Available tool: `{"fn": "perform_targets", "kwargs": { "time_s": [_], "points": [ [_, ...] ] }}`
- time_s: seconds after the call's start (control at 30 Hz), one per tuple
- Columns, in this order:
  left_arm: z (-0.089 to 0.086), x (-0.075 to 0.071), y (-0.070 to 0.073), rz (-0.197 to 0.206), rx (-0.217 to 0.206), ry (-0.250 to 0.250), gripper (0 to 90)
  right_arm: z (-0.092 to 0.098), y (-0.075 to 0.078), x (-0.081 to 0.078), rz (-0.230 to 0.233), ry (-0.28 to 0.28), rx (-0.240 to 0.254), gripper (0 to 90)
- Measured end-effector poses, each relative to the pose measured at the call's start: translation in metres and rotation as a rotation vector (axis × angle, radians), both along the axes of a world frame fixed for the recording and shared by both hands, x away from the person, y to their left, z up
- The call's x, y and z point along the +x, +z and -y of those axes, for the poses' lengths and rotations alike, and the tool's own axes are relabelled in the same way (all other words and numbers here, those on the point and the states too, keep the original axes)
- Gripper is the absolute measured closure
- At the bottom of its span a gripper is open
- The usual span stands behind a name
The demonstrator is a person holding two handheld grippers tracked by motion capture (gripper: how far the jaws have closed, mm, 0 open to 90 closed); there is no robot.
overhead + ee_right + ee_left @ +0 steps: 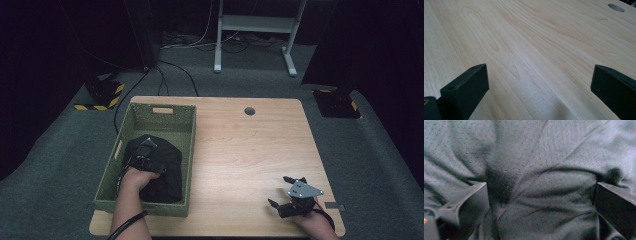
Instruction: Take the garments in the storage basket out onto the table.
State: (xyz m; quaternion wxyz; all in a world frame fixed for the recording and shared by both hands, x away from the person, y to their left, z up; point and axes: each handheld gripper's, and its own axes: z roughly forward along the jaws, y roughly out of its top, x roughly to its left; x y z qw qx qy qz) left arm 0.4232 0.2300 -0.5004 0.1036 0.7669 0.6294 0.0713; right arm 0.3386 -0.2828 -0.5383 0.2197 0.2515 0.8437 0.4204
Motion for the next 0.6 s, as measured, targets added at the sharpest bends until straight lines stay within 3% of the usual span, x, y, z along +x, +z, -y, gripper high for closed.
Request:
{"fn": "perform_targets", "kwargs": {
  "time_s": [0.1,0.27,0.6],
  "points": [
    [0.0042,0.0016,-0.0014,0.0,0.046,-0.002,6.6,0.0009,0.0002,0.0,-0.006,-0.004,0.011,1.2],
    [0.004,-0.002,-0.0009,0.029,0.055,0.009,9.8,0.0011,0.0002,0.0002,-0.005,-0.002,0.012,1.2],
    [0.0006,-0.0065,0.0062,0.065,0.068,-0.014,37.7,0.0015,0.0003,-0.0006,0.002,0.003,0.015,1.3]
  ]
}}
